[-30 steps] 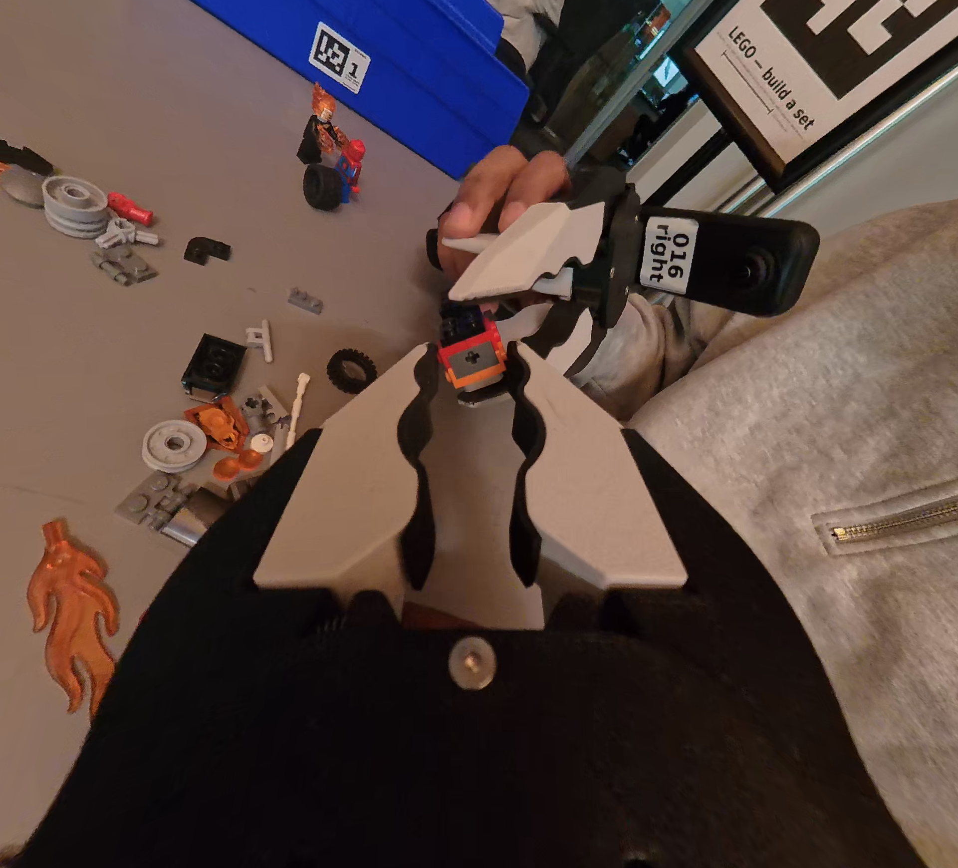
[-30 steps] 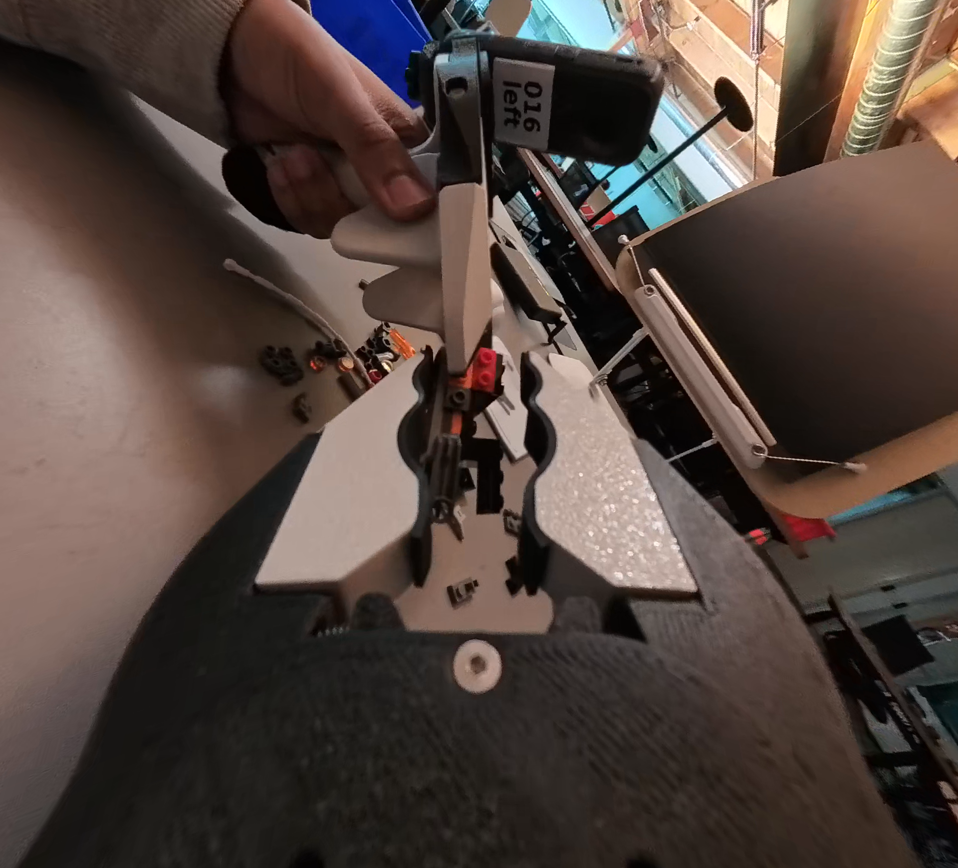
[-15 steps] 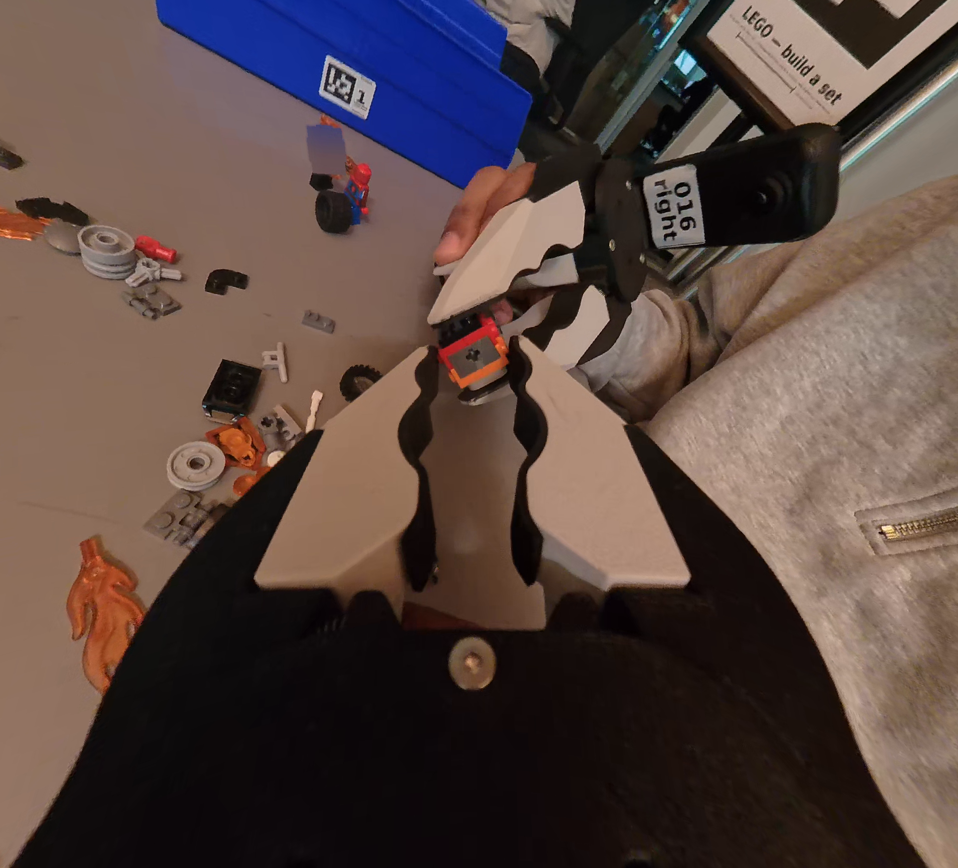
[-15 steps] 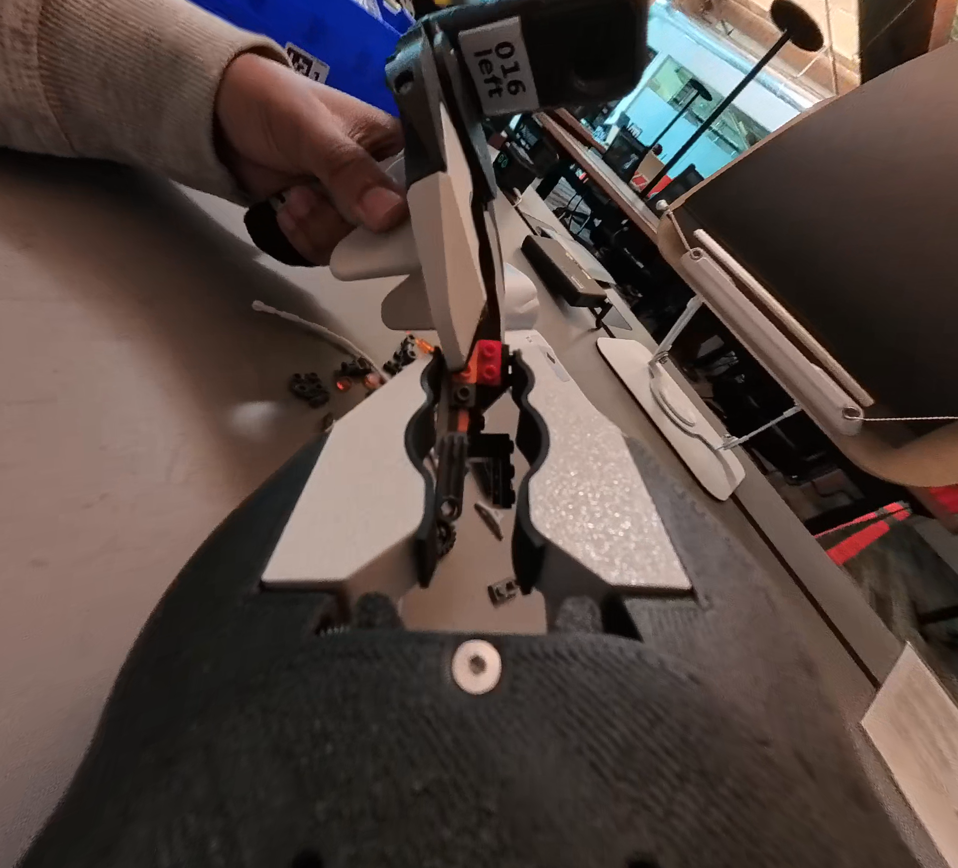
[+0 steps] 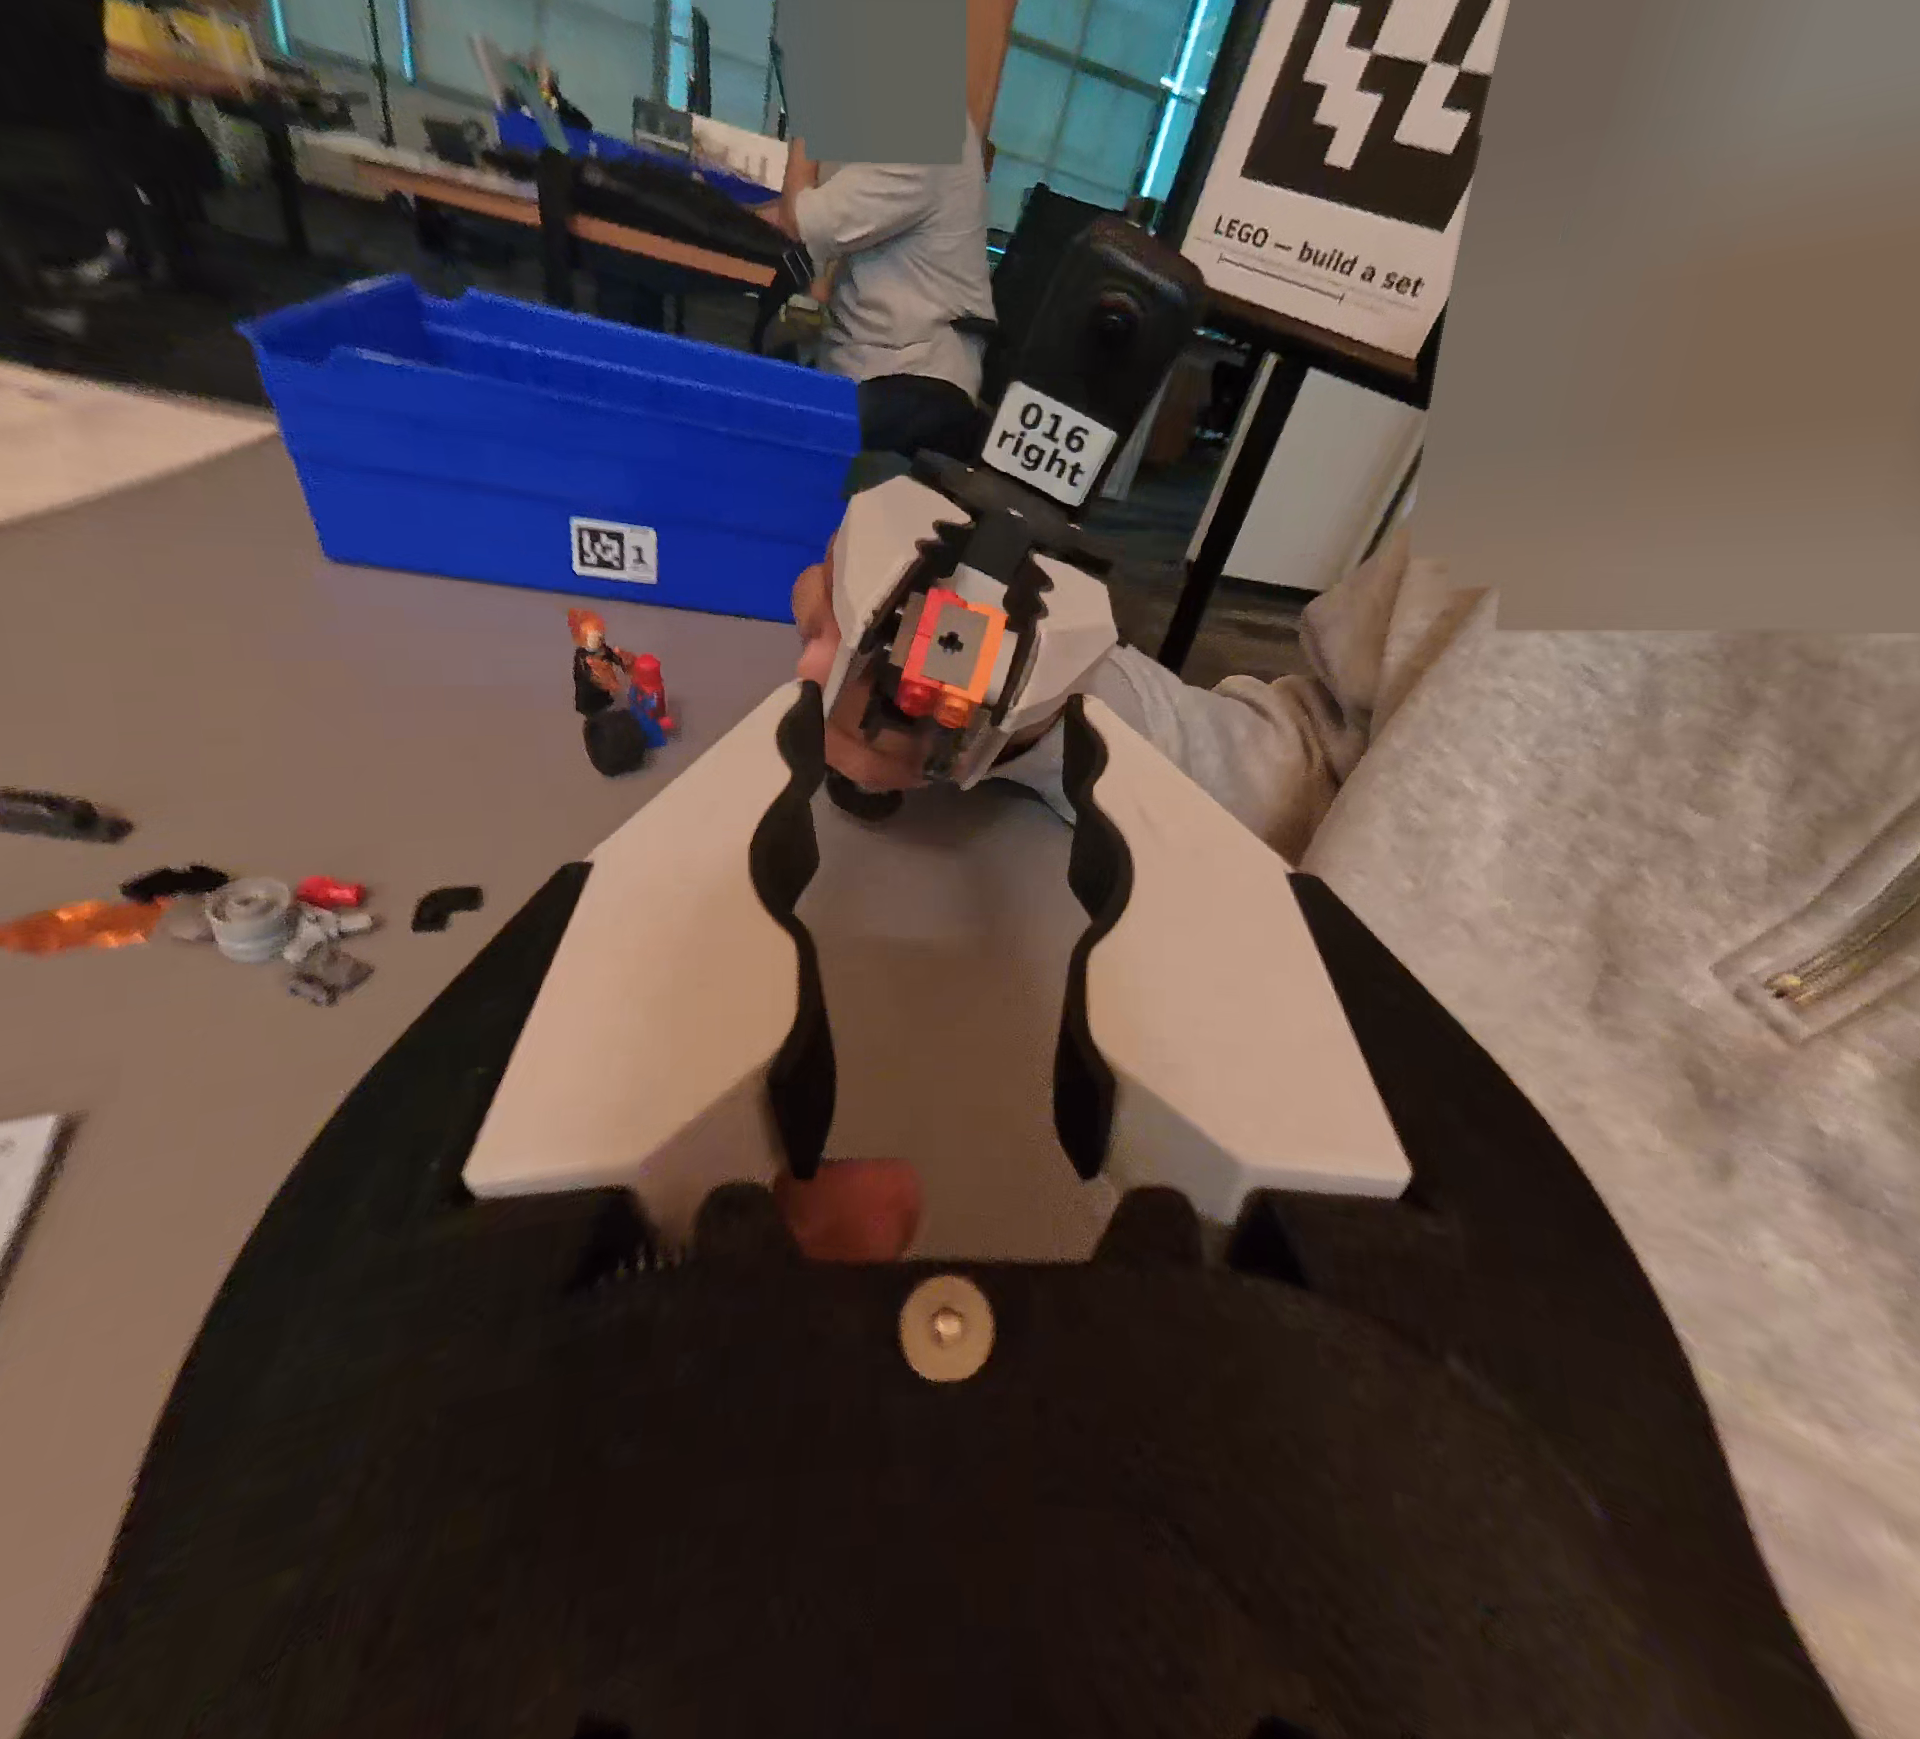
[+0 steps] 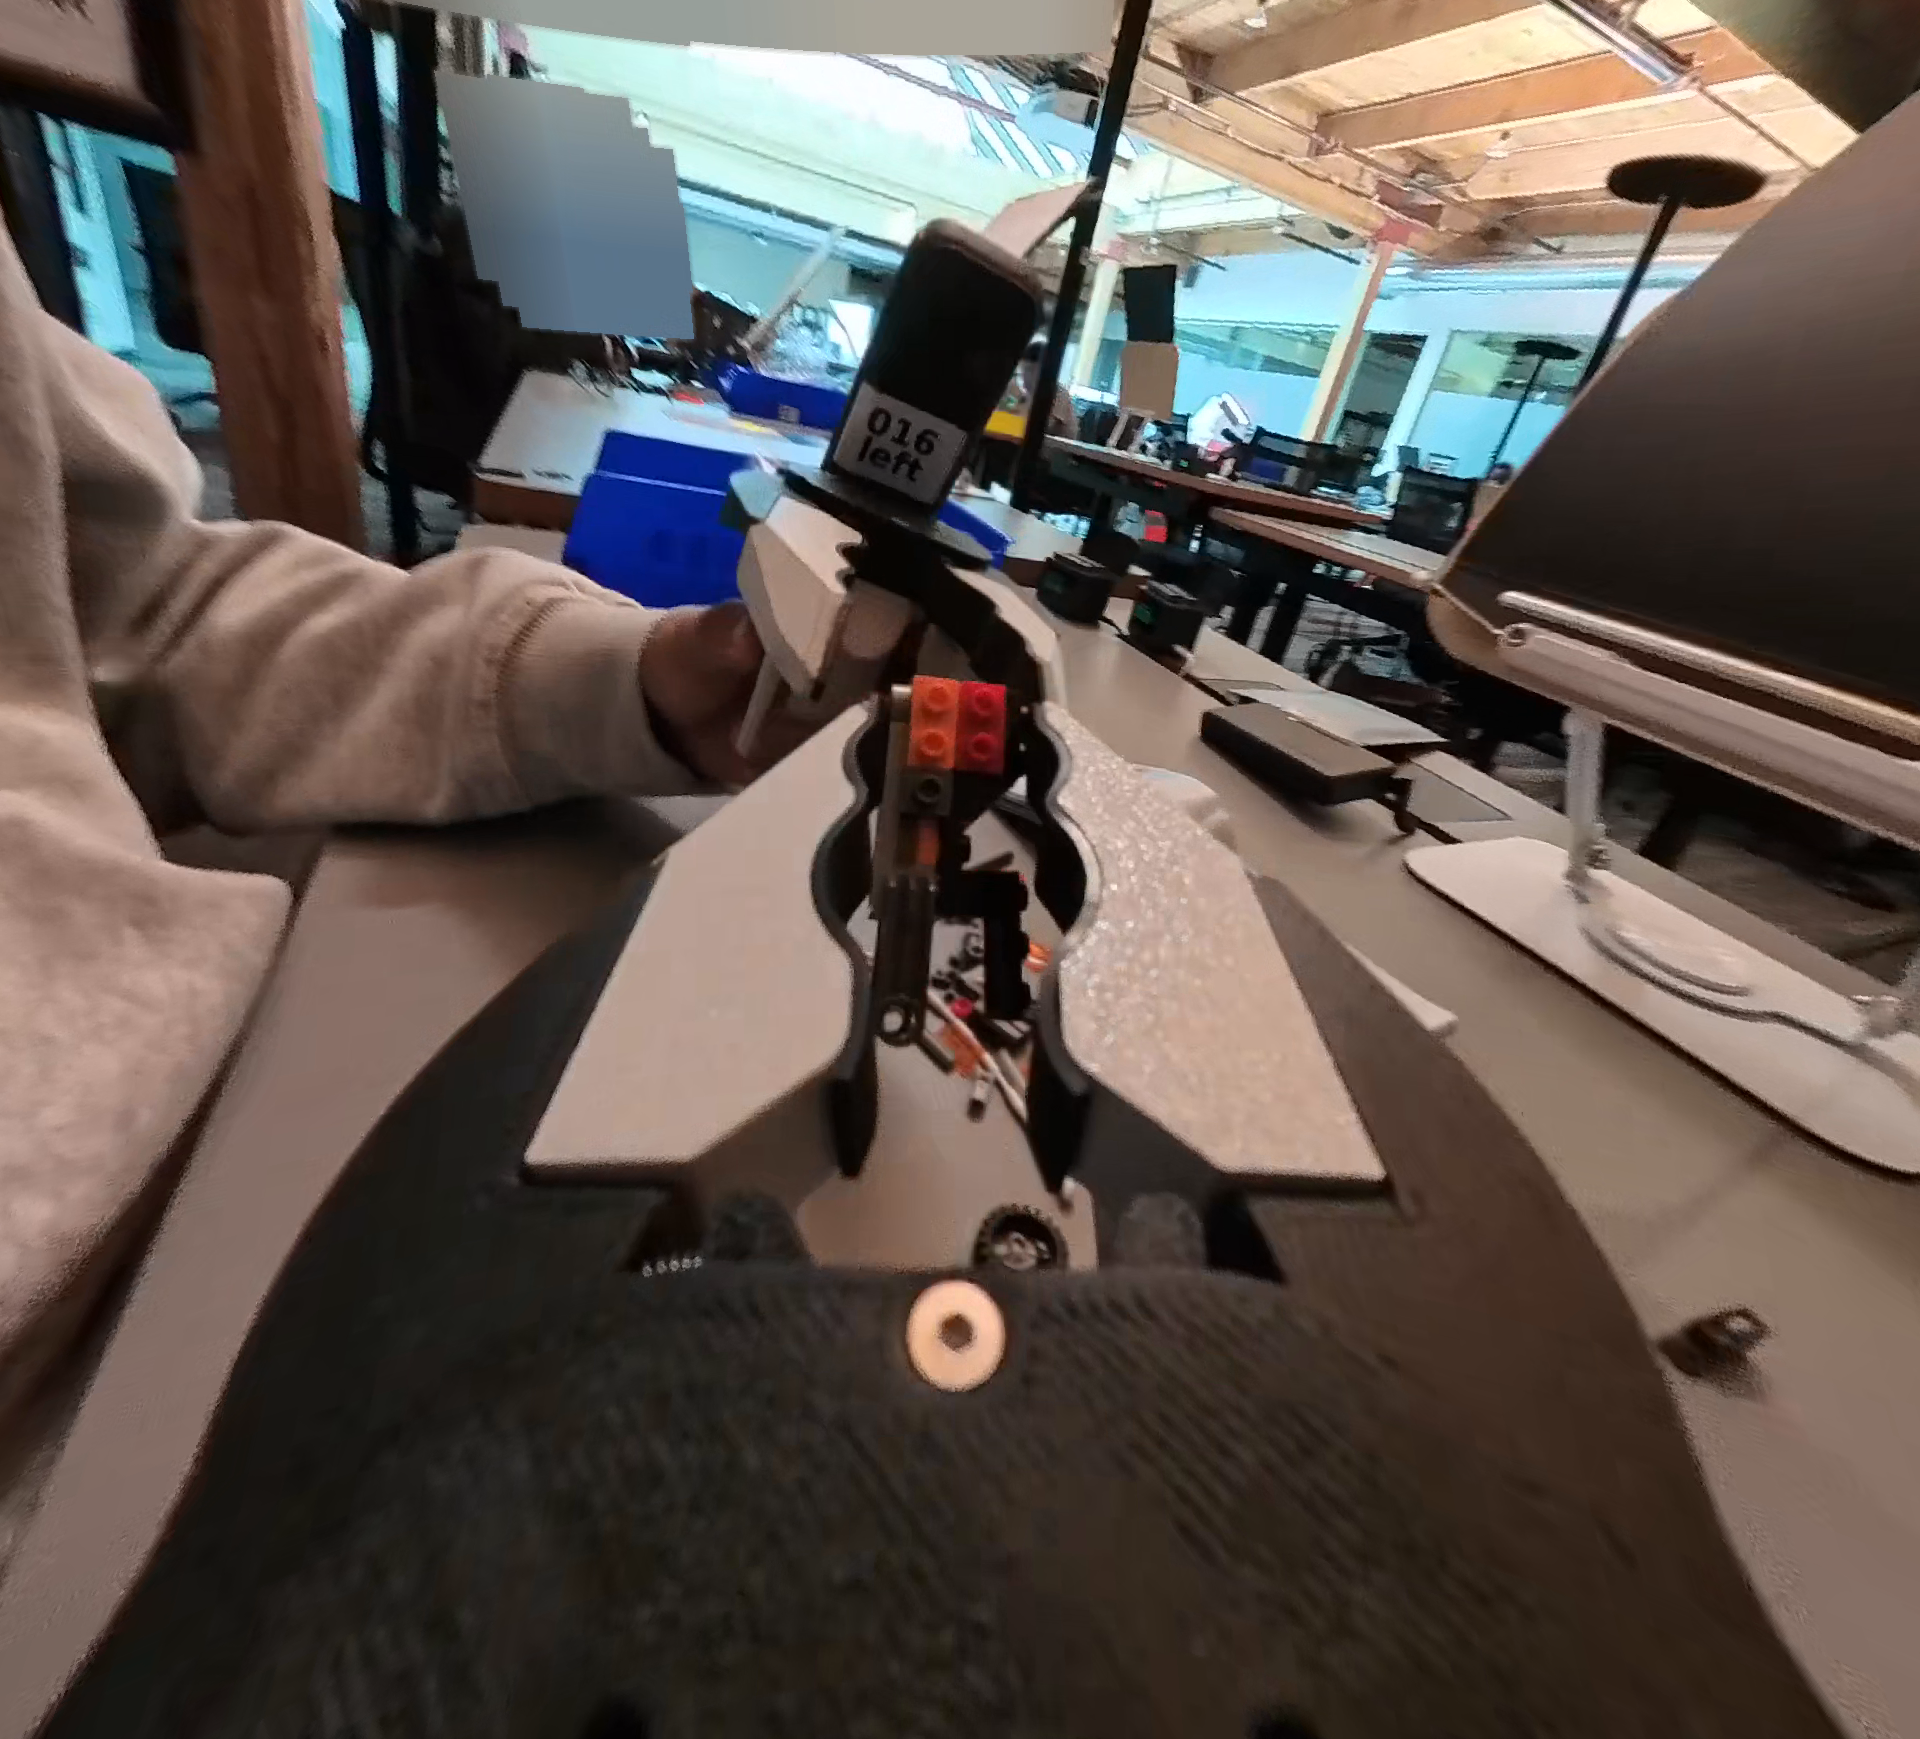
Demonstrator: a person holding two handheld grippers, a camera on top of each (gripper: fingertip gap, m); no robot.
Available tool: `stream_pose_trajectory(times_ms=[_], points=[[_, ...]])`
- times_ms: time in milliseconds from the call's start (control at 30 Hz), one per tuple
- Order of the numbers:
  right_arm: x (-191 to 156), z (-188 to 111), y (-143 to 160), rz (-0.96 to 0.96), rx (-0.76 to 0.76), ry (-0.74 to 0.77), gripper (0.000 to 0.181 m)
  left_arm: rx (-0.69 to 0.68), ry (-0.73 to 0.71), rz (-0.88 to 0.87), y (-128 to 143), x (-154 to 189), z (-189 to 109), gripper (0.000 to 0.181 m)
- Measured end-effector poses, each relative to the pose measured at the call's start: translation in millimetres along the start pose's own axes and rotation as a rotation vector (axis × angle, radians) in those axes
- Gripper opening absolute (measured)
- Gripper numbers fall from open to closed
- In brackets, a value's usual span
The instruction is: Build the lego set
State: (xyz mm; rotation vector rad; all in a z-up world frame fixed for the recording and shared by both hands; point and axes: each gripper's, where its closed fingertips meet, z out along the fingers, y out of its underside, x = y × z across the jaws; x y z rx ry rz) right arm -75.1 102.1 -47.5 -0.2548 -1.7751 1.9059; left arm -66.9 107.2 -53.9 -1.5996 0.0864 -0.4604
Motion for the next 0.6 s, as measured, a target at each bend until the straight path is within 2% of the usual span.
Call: stream_pose_trajectory(times_ms=[100, 233, 600], points=[[-3.0, -0.6, -3.0, 0.064, 0.018, -0.042, 0.025, 0.006, -0.038, 0.077, -2.5, 1.4, 0.5, 0.037], [-2.2, -0.6, -4.1, 0.087, 0.029, -0.042, 0.025, 0.017, -0.028, 0.076, -4.8, 3.4, -0.7, 0.031], [-2.4, -0.7, -4.9, 0.132, 0.041, -0.056, 0.025, 0.017, -0.021, 0.086, -5.1, 5.7, 0.2, 0.027]])
